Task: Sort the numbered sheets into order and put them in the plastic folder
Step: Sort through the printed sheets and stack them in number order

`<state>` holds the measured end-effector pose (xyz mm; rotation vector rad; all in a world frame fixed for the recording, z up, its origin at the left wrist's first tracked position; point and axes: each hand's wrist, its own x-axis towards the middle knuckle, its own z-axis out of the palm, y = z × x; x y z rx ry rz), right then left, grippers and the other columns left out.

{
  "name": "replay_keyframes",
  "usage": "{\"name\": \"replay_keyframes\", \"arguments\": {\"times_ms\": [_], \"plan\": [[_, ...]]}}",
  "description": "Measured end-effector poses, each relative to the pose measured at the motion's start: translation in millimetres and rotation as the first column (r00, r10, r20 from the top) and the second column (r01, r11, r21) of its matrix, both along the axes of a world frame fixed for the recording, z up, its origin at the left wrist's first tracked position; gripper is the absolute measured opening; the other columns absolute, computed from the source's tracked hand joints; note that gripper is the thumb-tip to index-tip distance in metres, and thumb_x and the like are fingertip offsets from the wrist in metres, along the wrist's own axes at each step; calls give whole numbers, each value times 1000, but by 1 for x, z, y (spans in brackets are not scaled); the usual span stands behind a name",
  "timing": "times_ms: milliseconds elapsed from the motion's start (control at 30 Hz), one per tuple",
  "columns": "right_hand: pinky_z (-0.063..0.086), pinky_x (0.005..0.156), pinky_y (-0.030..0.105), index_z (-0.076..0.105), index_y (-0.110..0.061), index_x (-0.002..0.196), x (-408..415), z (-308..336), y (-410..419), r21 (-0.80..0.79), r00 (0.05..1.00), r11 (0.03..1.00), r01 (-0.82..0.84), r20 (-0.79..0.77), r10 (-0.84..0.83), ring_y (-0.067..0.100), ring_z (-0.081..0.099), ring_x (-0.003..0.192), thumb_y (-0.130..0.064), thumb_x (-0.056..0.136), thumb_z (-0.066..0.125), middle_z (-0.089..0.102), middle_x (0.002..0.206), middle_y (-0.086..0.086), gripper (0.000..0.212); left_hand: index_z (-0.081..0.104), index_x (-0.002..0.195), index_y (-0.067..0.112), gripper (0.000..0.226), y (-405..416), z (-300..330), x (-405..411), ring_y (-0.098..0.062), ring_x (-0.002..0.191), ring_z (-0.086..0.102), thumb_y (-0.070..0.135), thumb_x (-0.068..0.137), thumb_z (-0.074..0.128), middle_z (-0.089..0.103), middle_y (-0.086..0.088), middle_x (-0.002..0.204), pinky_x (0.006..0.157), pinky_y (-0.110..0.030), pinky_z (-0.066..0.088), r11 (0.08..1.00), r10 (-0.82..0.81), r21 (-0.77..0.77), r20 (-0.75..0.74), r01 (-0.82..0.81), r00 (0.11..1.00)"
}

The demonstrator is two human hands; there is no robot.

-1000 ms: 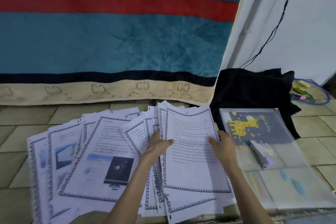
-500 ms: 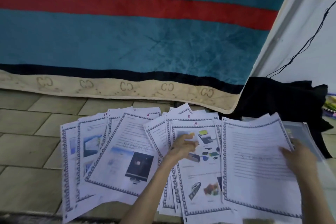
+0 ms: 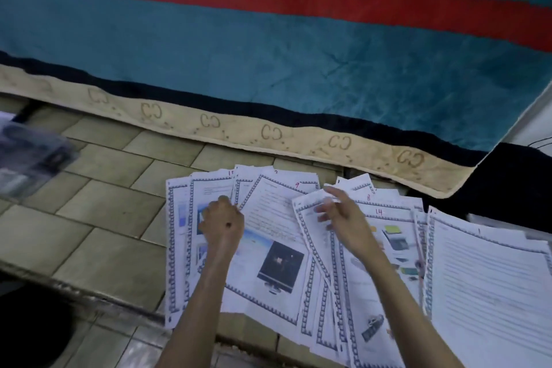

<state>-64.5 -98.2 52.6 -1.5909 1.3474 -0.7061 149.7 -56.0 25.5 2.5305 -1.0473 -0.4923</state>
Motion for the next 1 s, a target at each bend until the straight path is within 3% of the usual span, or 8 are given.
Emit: {"name": "replay_keyframes", "arguments": {"times_ms": [167, 333, 433, 567, 667, 767, 900, 1000], "plan": [[40, 103, 38, 33, -29, 139, 73, -25, -1, 232, 993, 966, -116, -6, 121, 25, 54, 119, -51, 96, 29, 53, 134, 11, 49, 64, 105, 5, 23, -1, -8, 17, -33, 105, 60, 14, 91, 48, 66, -16, 109, 82, -37, 49, 999, -28, -29, -74, 26, 997], [33, 110, 49, 25, -36, 142, 76, -25, -8, 271, 993, 957, -106, -21, 116, 27, 45, 129, -60, 91, 24, 42, 146, 9, 56, 65, 102, -3, 20, 0, -7, 20, -32, 100, 63, 7, 88, 55, 68, -18, 104, 75, -27, 44, 992, 25, -115, -263, -57, 964], [32, 110, 49, 22, -36, 144, 77, -26, -6, 249, 990, 961, -120, -41, 134, 27, 44, 131, -61, 91, 23, 37, 149, 6, 58, 64, 101, -3, 23, 0, -4, 20, -31, 99, 63, 15, 90, 56, 68, -18, 102, 76, -29, 45, 996, 17, -80, -297, -43, 955], [31, 111, 50, 22, -40, 143, 79, -28, -8, 246, 994, 963, -108, 8, 109, 26, 42, 132, -59, 92, 23, 35, 150, 4, 55, 56, 72, 8, 20, -4, 0, 17, -22, 76, 54, 14, 91, 54, 56, -6, 68, 55, -21, 36, 985, -85, -168, -389, 20, 917], [30, 111, 51, 22, -44, 142, 80, -26, -7, 264, 997, 962, -76, 49, 65, 26, 41, 133, -59, 91, 26, 38, 149, 5, 53, 61, 90, 7, 4, -3, 3, 13, -18, 78, 56, 8, 87, 60, 61, -4, 83, 65, -20, 39, 972, -82, -232, -435, -23, 897], [29, 112, 50, 18, -45, 142, 84, -21, -1, 248, 995, 966, -74, 80, 56, 25, 40, 134, -64, 87, 28, 35, 150, 3, 60, 62, 95, 12, 16, -2, 7, 11, -16, 75, 59, 9, 81, 70, 69, -8, 93, 69, -22, 43, 960, -64, -269, -463, -71, 884], [29, 113, 43, 4, -35, 147, 92, -18, 1, 234, 983, 972, -28, 185, -16, 14, 42, 130, -70, 80, 46, 39, 144, -6, 86, 72, 94, 24, 17, 8, 18, -7, -10, 86, 66, 27, 78, 73, 74, 5, 97, 75, -22, 48, 946, -273, -246, -249, 212, 929], [50, 89, 38, -13, -37, 146, 91, -27, -2, 180, 979, 978, 106, 155, -135, 26, 63, 97, -38, 88, 57, 59, 120, 13, 91, 69, 111, 24, 38, 9, 15, -4, -4, 101, 61, 29, 73, 77, 69, 6, 114, 90, -20, 46, 886, -461, -204, -477, 416, 748]]}}
